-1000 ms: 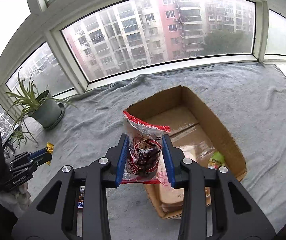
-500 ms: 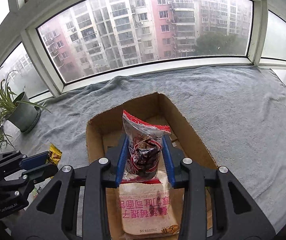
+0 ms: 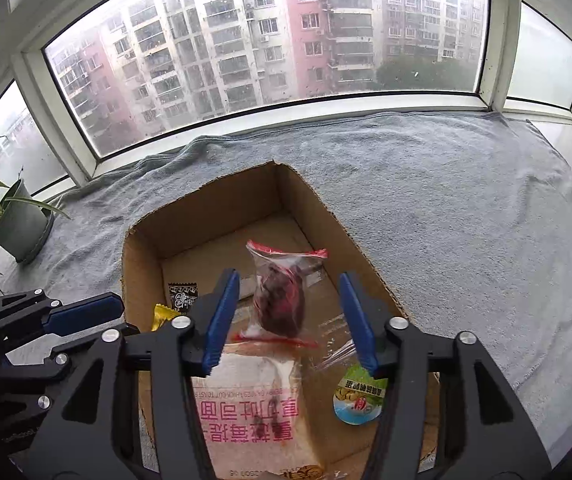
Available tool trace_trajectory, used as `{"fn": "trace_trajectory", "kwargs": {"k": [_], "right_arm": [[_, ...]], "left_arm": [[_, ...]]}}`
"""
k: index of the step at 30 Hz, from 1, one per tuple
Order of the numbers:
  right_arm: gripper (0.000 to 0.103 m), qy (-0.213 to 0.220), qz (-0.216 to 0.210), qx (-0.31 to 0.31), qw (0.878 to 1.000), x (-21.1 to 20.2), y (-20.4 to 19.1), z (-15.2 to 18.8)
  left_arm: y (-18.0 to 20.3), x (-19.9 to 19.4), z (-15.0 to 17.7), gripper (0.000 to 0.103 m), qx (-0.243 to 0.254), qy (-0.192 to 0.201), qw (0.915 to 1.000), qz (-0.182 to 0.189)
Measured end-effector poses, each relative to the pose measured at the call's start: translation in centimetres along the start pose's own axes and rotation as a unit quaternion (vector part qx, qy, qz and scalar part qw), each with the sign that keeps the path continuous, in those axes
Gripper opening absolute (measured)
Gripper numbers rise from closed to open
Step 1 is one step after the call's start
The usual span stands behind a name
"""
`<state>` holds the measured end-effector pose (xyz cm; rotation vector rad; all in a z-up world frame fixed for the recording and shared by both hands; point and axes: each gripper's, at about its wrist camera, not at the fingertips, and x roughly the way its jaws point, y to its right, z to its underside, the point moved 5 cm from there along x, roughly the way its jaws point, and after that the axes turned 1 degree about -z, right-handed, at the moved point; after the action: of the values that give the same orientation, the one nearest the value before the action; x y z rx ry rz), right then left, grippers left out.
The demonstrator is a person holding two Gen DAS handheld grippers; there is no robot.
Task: Organize snacks
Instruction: 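Carry the sweets bag and yellow candy into the box and release both, then move both grippers back over the remaining snacks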
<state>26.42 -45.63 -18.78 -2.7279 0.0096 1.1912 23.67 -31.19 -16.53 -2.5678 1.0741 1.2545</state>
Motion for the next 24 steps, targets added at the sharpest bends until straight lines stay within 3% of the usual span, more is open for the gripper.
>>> {"fn": "trace_trajectory", "kwargs": {"k": [2,12,24], "right_arm": [[0.058,0.002,-0.002,0.004,1.000,-0.4,0.2,0.0],[0.058,0.018,-0.017,0.016,1.000,-3.7,-0.4,0.2],[0.058,0.028,-0.069,-0.004,0.997,-9.4,-4.7,3.0]], "left_arm": [[0.0,0.0,0.0,0.034,-0.004,-0.002,1.0000,0.002],[-2.3,-3.1,-0.3,0.034,-0.030,0.018,0.9994,-0.007],[-7.4,-10.6,1.1,0.034,-0.059,0.056,0.9960,-0.038]]}}
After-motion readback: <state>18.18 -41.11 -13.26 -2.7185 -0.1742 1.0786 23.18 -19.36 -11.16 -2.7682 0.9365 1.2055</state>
